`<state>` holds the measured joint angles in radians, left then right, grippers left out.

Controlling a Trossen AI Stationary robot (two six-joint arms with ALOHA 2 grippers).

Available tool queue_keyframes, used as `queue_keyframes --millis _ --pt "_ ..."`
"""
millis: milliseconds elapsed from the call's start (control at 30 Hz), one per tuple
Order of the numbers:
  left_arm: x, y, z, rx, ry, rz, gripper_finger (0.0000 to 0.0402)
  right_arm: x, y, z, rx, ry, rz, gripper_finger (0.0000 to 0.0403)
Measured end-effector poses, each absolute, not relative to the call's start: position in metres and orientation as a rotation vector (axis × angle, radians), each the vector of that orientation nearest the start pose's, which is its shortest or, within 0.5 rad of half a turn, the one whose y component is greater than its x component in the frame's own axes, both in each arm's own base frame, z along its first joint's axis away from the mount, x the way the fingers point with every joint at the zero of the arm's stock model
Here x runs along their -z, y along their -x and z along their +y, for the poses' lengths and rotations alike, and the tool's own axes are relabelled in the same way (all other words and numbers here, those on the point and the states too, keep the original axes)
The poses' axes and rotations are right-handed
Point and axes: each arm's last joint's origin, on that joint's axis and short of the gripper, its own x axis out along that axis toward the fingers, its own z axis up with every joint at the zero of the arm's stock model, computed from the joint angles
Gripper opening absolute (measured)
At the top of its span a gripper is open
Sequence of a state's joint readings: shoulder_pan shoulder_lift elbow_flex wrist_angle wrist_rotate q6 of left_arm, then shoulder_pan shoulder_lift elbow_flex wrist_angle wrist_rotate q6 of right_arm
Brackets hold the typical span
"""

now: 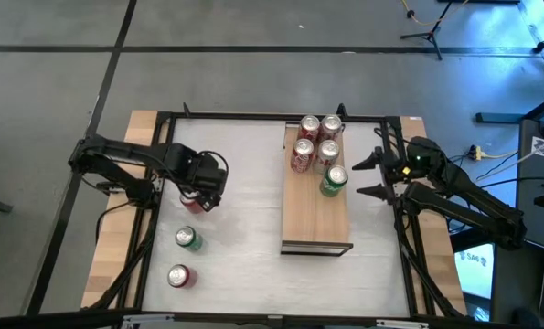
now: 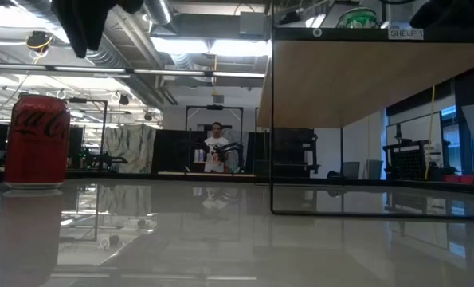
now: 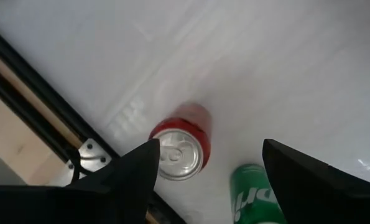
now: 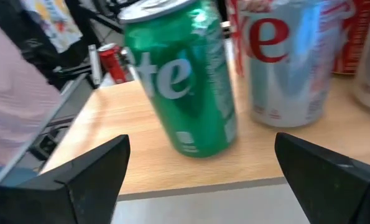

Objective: Place canned beverage on shelf
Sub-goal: Put the top red black soda can on the shelf

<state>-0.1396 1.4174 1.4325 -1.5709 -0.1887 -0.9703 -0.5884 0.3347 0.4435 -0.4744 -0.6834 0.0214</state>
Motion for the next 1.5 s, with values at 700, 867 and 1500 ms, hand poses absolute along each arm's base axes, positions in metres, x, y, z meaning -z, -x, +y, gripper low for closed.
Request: queue_keyframes --millis 700,867,1500 --pt "-0.294 -0.214 -0.036 -0.83 0.548 1.506 0.0275 -0.245 -0.087 -0.035 -0.124 -0.218 0.285 0.0397" --pt "-0.291 -0.214 -0.034 -0.866 0.49 1.475 0.0275 -0.245 -0.087 -0.035 -0.121 -0.213 0.289 0.0397" --pt "-0.291 -0.213 -0.036 -0.848 0.59 1.522 0.0275 -0.245 -0.087 -0.035 -0.121 -0.213 0.29 0.0397"
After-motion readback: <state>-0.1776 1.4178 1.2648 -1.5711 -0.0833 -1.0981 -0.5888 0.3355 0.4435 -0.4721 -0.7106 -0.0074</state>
